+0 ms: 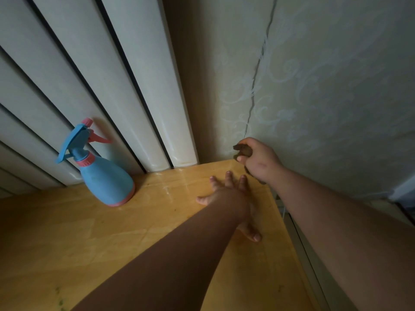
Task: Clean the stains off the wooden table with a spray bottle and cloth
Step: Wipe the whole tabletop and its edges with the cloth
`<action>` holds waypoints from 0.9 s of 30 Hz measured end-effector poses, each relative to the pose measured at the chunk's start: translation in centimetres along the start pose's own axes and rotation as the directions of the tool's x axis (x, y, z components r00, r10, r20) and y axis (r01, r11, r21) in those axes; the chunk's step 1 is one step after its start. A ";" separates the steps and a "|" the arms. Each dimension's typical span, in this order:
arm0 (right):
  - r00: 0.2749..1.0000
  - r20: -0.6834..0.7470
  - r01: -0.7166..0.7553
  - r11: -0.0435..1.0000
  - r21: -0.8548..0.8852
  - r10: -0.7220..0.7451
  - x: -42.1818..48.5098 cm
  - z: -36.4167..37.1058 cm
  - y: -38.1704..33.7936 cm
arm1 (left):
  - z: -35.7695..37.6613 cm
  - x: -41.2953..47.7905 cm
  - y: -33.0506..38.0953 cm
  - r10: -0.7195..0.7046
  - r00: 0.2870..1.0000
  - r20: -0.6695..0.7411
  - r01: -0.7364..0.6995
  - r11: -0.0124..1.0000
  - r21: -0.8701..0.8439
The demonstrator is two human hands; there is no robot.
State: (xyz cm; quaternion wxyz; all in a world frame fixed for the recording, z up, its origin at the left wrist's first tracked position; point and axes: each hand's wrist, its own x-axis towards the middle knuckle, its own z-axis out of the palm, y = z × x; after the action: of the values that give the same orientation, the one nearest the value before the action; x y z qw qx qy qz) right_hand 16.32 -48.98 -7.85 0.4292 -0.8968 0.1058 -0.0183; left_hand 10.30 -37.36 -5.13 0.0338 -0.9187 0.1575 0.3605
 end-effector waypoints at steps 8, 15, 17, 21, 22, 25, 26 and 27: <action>0.912 -0.035 -0.254 0.627 0.737 0.410 0.0 0.1 -0.6 | -0.1 0.0 0.0 -0.004 1.000 0.003 0.004 1.000 0.002; 0.821 -0.130 -0.110 0.376 0.920 0.557 0.9 -1.1 -1.0 | 0.0 -0.1 -0.1 0.011 1.000 -0.011 -0.011 1.000 -0.012; 0.824 -0.091 -0.155 0.378 0.913 0.558 1.2 -1.1 -1.2 | 0.0 -0.1 -0.2 0.010 1.000 -0.012 -0.010 1.000 -0.010; 0.979 -0.182 -0.077 0.994 0.076 0.089 0.3 0.5 -0.1 | 0.0 0.0 -0.1 0.010 1.000 -0.012 -0.010 1.000 0.002; 0.998 -0.056 -0.031 0.996 -0.086 0.026 0.0 1.1 0.5 | 0.0 0.0 -0.1 0.008 1.000 -0.011 -0.008 1.000 0.005; 0.998 0.026 -0.045 0.981 -0.187 0.050 -0.3 2.2 1.9 | 0.1 0.0 -0.1 0.002 1.000 -0.011 -0.002 1.000 0.009; 0.999 -0.004 -0.050 0.980 -0.191 0.051 -0.4 2.3 1.9 | 0.1 0.1 -0.1 0.003 1.000 -0.014 -0.003 1.000 0.011; 0.997 -0.028 -0.074 0.976 -0.205 0.070 -0.5 2.3 1.8 | 0.1 0.2 -0.2 0.004 1.000 -0.014 -0.003 1.000 0.011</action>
State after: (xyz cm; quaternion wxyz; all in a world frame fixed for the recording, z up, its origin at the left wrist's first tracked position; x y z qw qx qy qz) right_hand 15.77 -48.15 -10.66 0.3333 -0.9318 0.1440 -0.0009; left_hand 10.39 -37.22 -5.37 0.0369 -0.9208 0.1612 0.3532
